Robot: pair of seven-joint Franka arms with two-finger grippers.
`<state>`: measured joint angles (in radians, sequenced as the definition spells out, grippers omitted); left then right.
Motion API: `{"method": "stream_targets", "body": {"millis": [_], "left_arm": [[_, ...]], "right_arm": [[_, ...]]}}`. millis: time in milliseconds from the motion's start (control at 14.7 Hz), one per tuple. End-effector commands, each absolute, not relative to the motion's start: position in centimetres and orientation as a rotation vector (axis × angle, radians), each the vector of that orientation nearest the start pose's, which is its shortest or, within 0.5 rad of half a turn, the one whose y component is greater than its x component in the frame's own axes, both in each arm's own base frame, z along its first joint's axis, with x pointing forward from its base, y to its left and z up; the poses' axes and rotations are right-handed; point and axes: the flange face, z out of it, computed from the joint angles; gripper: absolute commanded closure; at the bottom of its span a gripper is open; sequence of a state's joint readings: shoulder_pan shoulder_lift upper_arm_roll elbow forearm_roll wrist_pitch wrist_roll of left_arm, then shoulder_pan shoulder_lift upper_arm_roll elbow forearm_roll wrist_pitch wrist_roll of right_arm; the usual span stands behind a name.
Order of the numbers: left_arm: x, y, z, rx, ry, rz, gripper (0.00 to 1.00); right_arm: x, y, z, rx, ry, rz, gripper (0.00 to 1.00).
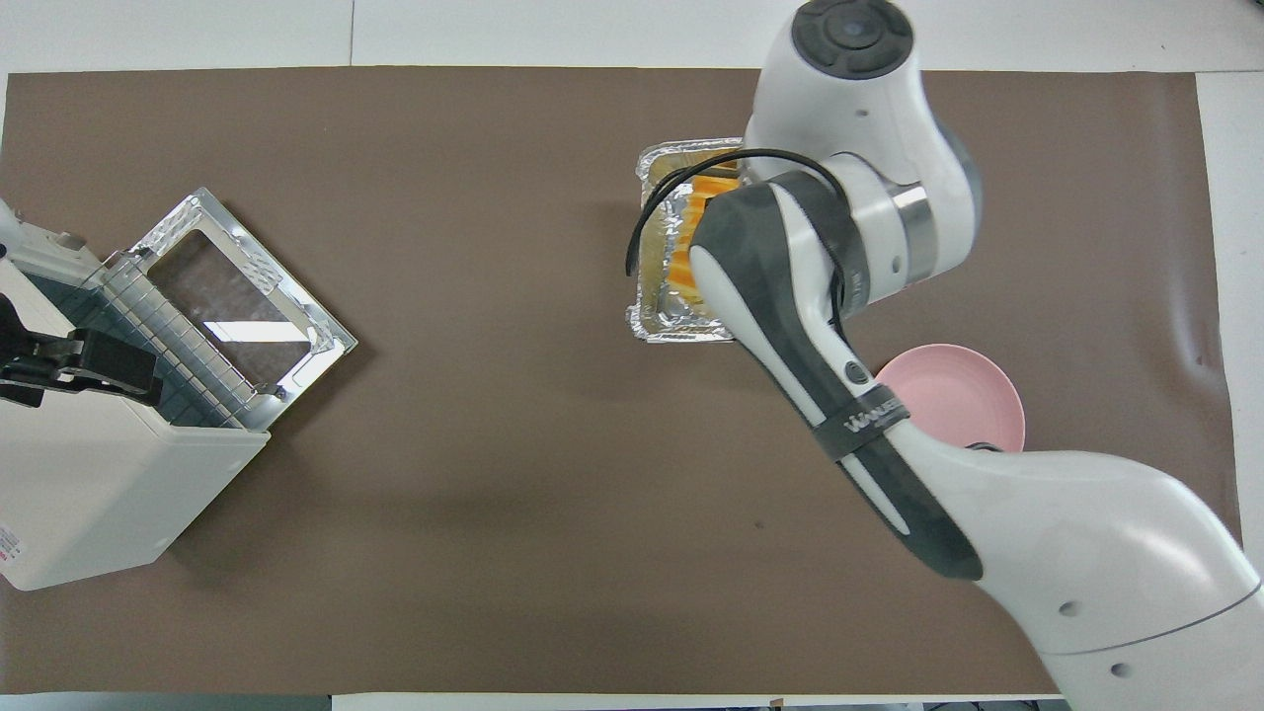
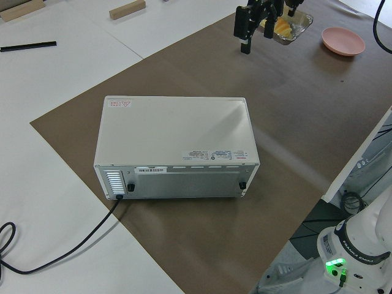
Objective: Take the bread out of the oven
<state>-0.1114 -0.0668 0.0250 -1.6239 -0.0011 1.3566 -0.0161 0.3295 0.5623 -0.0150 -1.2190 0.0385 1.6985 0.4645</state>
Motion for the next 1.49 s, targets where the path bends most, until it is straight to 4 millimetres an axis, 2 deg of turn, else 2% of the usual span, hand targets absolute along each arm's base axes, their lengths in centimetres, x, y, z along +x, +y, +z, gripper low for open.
{"method": "stream_targets", "body": {"millis": [0, 204, 340, 543, 815, 1019, 1155, 1223, 1426], "left_arm": [[50.3, -4.0, 62.2, -3.128, 0.107, 0.289, 0.00], [50.3, -4.0, 62.2, -3.128, 0.107, 0.289, 0.00], [50.3, -4.0, 62.2, -3.128, 0.107, 0.289, 0.00], [50.3, -4.0, 62.2, -3.128, 0.107, 0.289, 0.00], [50.3, -4.0, 62.2, -3.128, 0.107, 0.289, 0.00], [50.3, -4.0, 62.2, -3.128, 0.107, 0.289, 0.00], [50.3, -4.0, 62.2, -3.128, 0.107, 0.289, 0.00], [50.3, -4.0, 62.2, -3.128, 0.107, 0.289, 0.00], [50.3, -4.0, 62.2, -3.128, 0.107, 0.289, 0.00]], "right_arm": [[69.4, 15.8, 44.0, -3.101, 0.104, 0.137, 1.00], [71.0, 9.1, 43.4, -3.087, -0.037, 0.077, 1.00], [71.8, 7.0, 42.3, -3.086, -0.083, 0.045, 1.00], [72.9, 3.5, 39.4, -3.083, -0.158, 0.015, 1.00], [72.0, 3.1, 34.9, -3.090, -0.201, -0.027, 1.00], [71.5, 2.9, 34.2, -3.092, -0.235, -0.034, 1.00], [71.3, 2.9, 34.2, -3.100, -0.251, -0.022, 0.18], [71.2, 2.8, 34.4, -3.104, -0.265, -0.010, 0.00], [70.4, 2.6, 35.8, -3.136, -0.332, 0.084, 0.00]]}}
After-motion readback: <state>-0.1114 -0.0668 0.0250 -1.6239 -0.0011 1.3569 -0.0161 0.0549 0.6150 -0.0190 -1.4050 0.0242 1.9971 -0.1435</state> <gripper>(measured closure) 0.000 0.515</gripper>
